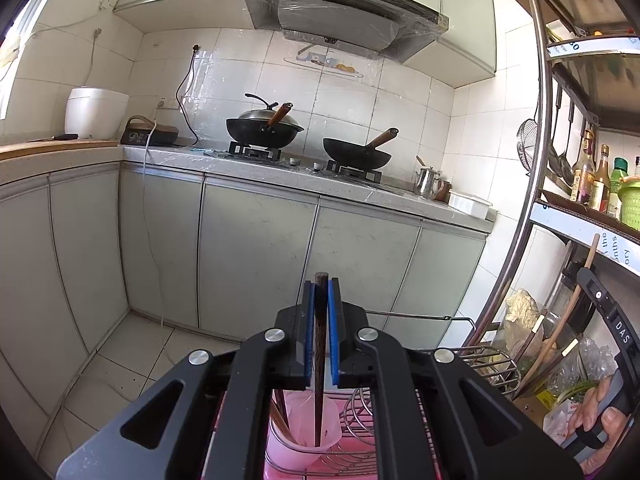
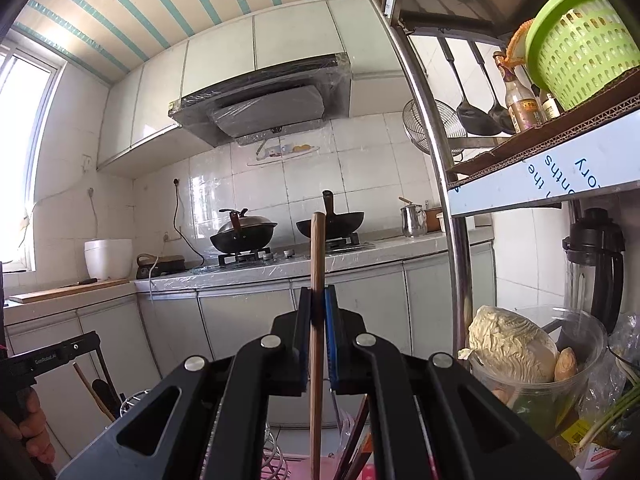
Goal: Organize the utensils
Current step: 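Lower both chopsticks into the pink cup and open both tools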
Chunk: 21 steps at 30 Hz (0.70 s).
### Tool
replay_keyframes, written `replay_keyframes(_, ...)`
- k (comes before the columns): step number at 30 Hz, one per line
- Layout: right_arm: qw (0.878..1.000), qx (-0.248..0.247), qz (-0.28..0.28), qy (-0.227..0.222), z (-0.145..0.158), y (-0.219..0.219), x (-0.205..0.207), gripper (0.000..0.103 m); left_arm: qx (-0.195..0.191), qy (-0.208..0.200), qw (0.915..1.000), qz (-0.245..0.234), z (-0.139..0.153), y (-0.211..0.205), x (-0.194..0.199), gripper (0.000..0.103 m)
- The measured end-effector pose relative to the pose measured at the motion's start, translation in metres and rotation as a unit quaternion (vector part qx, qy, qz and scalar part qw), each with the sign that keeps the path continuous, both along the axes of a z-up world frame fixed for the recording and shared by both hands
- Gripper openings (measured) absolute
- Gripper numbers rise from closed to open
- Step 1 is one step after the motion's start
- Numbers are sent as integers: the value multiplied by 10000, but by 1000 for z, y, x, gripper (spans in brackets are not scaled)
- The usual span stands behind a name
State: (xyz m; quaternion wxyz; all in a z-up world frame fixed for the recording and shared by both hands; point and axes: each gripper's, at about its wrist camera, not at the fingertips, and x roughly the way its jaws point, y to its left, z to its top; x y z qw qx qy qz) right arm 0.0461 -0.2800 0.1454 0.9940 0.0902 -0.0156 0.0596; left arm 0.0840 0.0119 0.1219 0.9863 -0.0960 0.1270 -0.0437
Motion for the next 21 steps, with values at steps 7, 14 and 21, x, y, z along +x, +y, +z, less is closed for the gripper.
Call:
replay_keyframes(7,9996,38,73,267,-24,5,-8,6,66,-39,10000,-49,-9,0,-8,6)
replay_keyframes(14,9980,219,99,580,-49,3,-11,6,51,93,9998,-162,-31,4,-13,6)
replay_keyframes(21,9959,302,49,852,-68,-1,-11,6,-33,271,9995,-183,-52,9,-14,6)
